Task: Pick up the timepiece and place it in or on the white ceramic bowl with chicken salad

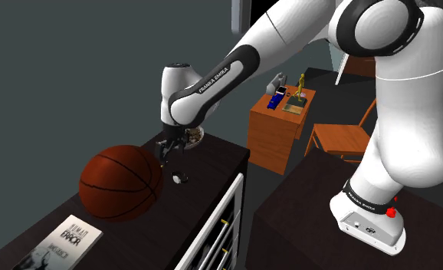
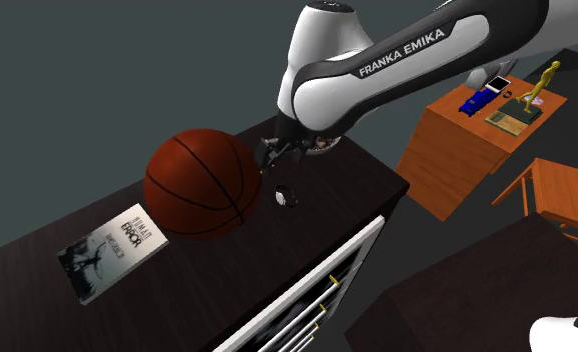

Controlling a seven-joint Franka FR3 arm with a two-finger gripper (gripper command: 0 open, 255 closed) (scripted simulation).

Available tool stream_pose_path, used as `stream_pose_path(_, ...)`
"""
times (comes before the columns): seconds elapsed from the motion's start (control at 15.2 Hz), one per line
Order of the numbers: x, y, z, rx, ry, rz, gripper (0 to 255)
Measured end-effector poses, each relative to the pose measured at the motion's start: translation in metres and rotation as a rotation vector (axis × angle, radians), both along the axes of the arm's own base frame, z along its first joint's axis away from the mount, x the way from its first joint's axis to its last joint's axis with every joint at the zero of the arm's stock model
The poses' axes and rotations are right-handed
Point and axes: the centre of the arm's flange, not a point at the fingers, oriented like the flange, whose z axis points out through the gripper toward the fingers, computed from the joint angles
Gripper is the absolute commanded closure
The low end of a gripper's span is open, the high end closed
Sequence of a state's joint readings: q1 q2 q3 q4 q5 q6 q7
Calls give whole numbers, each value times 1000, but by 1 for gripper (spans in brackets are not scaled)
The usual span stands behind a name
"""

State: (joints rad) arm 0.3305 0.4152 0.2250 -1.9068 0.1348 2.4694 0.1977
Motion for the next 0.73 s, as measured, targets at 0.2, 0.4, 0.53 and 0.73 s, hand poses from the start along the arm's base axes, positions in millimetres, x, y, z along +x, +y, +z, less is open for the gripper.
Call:
stream_pose_path(0.2,6,9,4,25,-56,-9,0)
stream_pose_path(0.4,27,11,-1,77,-152,-43,0)
stream_pose_path(0.53,27,11,0,81,-159,-45,0)
stream_pose_path(0.73,3,10,-8,65,-149,-41,0)
